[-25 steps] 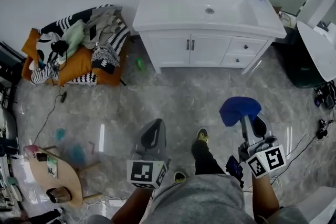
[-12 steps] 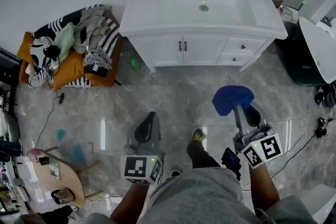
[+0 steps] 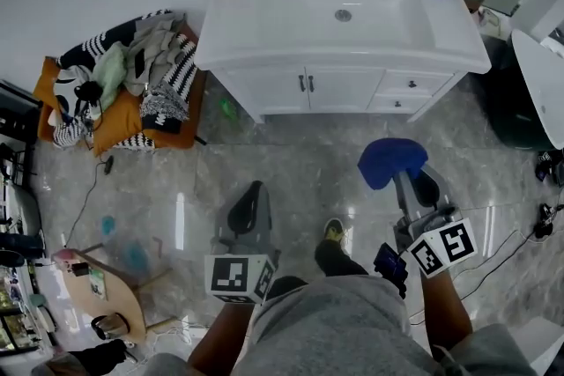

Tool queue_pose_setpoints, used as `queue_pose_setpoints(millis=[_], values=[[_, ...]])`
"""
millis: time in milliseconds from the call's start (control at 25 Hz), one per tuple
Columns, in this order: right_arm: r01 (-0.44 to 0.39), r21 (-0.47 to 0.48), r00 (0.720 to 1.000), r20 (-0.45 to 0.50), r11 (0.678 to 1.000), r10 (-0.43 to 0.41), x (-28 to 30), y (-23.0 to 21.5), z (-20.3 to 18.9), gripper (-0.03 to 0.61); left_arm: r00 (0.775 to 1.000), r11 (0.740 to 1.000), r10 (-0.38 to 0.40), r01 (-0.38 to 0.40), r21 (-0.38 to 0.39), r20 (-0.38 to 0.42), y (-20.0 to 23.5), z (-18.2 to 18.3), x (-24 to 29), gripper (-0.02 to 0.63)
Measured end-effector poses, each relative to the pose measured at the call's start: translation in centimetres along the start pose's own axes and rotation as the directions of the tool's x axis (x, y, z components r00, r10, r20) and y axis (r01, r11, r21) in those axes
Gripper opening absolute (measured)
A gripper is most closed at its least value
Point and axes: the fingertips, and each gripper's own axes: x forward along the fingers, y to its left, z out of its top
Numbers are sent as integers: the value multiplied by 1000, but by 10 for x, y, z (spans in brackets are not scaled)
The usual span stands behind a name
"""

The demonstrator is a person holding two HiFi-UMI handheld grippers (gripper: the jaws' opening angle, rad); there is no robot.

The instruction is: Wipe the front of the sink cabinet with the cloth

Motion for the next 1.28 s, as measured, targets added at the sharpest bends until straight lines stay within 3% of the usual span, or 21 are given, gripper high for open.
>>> queue_pose_setpoints(millis=[640,1280], values=[[-39,1,999,-10,999,39,34,10,-4,32,1000,1000,12,-12,1,-12,19,0,13,12],[51,-88,999,-10,995,-52,109,28,1,32,998,998,-60,60,0,3,100,-7,63,12]])
